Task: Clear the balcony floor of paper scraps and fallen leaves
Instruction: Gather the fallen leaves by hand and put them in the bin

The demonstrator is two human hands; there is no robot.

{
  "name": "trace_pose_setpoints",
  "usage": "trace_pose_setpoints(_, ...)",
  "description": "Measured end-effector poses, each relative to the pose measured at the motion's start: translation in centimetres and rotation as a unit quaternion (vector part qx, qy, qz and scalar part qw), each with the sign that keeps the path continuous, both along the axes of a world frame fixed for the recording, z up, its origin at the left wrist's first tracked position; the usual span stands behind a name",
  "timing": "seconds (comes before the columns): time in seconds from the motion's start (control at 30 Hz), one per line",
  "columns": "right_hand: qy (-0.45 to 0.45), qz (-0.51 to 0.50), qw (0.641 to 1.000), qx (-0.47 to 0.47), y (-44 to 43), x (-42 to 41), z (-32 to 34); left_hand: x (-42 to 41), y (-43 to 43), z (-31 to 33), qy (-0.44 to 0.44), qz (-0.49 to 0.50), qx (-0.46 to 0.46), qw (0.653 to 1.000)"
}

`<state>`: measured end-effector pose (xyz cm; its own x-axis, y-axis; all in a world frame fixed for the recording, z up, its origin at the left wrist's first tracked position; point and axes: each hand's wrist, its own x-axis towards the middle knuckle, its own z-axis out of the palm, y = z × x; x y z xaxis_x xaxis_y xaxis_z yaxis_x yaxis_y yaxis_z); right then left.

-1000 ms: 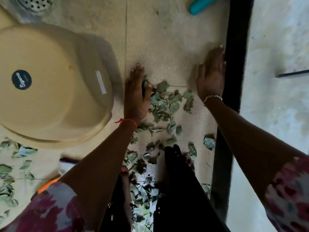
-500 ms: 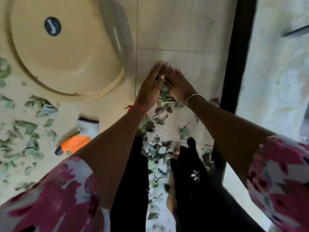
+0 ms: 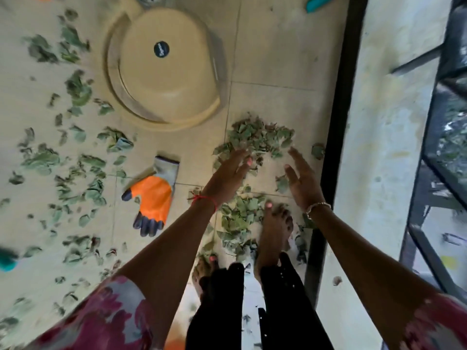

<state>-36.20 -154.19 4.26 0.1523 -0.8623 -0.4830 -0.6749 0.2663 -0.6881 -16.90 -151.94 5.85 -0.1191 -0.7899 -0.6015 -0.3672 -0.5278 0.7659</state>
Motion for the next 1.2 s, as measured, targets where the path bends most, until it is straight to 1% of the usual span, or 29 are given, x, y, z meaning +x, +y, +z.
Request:
trace_pose_setpoints(0.03,0.0,-0.016,1.0,-0.001,-0.1,-0.1,-0.1,0.2,-0.2,0.0,-0.003,-0.008,-0.002,1.0)
trace_pose_setpoints(0.1,0.03,-0.04,0.999,-0.016,2.4,-0.8,-0.2,0.2,1.8,0.3,-0.003,-0.032,-0.026,0.999)
trace_pose_setpoints(0.23,0.077,-0.074,0.994,-0.02,4.4,-0.9,-1.6,0.9,4.0,-0.4,-0.009,-0.015,-0.07,0.997)
trace_pose_setpoints(0.3,0.11,-0.1,0.989,-0.019,4.9,-1.2,-4.1,1.1,5.0,-2.7,-0.036,-0.035,-0.088,0.995)
trace_pose_setpoints(0.33,0.124,-0.124,0.984,-0.022,4.1,-1.0,-4.3,1.7,4.7,-3.0,-0.05,-0.048,-0.09,0.994)
trace_pose_setpoints(0.4,0.134,-0.174,0.974,-0.061,2.9,-1.5,-7.4,2.0,4.8,-7.0,-0.071,-0.036,-0.121,0.989)
trace_pose_setpoints(0.43,0.134,-0.19,0.97,-0.076,1.6,-1.4,-7.3,2.6,4.2,-7.2,-0.079,-0.019,-0.132,0.988)
trace_pose_setpoints(0.5,0.141,-0.201,0.962,-0.119,-0.2,-1.9,-10.5,2.8,2.9,-11.7,-0.12,-0.017,-0.176,0.977)
trace_pose_setpoints(0.53,0.147,-0.192,0.96,-0.139,-1.1,-1.9,-10.7,3.3,2.2,-11.9,-0.145,-0.022,-0.191,0.971)
trace_pose_setpoints(0.57,0.166,-0.185,0.955,-0.16,-1.7,-2.1,-12.4,3.3,1.6,-13.7,-0.17,-0.021,-0.212,0.962)
trace_pose_setpoints(0.6,0.188,-0.185,0.948,-0.18,-2.2,-2.3,-13.8,2.9,1.1,-15.0,-0.188,-0.012,-0.235,0.954)
trace_pose_setpoints(0.63,0.203,-0.18,0.943,-0.191,-2.4,-2.0,-13.8,2.5,0.8,-14.8,-0.202,0.0,-0.251,0.947)
trace_pose_setpoints(0.67,0.2,-0.171,0.944,-0.2,-2.6,-1.1,-14.6,2.2,0.6,-15.6,-0.218,0.025,-0.265,0.939)
trace_pose_setpoints(0.7,0.177,-0.166,0.947,-0.213,-2.2,0.2,-15.1,1.9,0.7,-16.2,-0.228,0.054,-0.282,0.93)
trace_pose_setpoints(0.77,0.1,-0.127,0.955,-0.249,-2.3,3.0,-15.1,1.7,0.1,-16.9,-0.226,0.103,-0.315,0.916)
trace_pose_setpoints(0.8,0.066,-0.102,0.955,-0.27,-1.2,3.6,-14.7,1.3,0.8,-16.9,-0.228,0.114,-0.324,0.911)
trace_pose_setpoints(0.87,0.001,-0.057,0.95,-0.308,-2.0,4.4,-15.1,1.8,0.0,-17.6,-0.225,0.133,-0.334,0.906)
trace_pose_setpoints(0.93,-0.027,-0.072,0.939,-0.335,-2.7,3.6,-14.8,1.6,0.4,-17.6,-0.22,0.133,-0.342,0.904)
trace_pose_setpoints(0.97,-0.024,-0.073,0.938,-0.338,-3.8,3.6,-15.0,1.8,0.2,-17.9,-0.219,0.136,-0.343,0.904)
trace_pose_setpoints(1.03,0.027,-0.042,0.944,-0.327,-5.1,3.6,-14.9,1.6,0.1,-17.6,-0.218,0.133,-0.348,0.902)
trace_pose_setpoints(1.1,0.07,0.039,0.95,-0.302,-6.3,4.2,-15.2,1.8,0.2,-17.8,-0.233,0.124,-0.343,0.901)
trace_pose_setpoints(1.2,0.088,0.138,0.94,-0.301,-8.3,5.0,-15.4,1.8,0.0,-17.9,-0.246,0.096,-0.344,0.901)
